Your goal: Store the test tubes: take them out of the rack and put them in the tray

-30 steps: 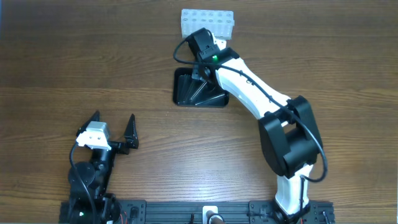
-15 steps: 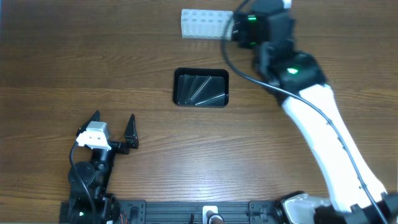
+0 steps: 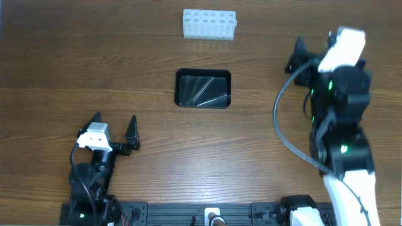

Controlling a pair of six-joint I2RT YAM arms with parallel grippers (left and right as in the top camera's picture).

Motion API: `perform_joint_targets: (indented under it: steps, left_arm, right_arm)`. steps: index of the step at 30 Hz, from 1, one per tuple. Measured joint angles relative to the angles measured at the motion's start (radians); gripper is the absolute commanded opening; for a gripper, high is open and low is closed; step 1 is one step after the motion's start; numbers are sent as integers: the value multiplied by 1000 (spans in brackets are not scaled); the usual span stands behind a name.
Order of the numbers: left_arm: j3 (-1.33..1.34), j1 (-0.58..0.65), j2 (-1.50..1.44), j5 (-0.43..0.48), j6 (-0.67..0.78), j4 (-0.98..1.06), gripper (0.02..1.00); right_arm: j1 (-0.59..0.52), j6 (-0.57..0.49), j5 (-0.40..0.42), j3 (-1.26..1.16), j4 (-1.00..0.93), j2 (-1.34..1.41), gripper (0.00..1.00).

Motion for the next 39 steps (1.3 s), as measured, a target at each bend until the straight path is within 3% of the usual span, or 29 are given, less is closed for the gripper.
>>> perform_joint_targets:
  steps: [14, 24, 39]
  left_arm:
    - [0, 0, 0, 0, 0, 0, 1000]
    - [0, 0, 0, 0, 0, 0, 1000]
    - [0, 0, 0, 0, 0, 0, 1000]
  right_arm:
    - [0, -41, 33, -612, 85, -541, 991]
    - [0, -74, -24, -858, 135, -811, 993]
    - [0, -147, -88, -912, 180, -882, 993]
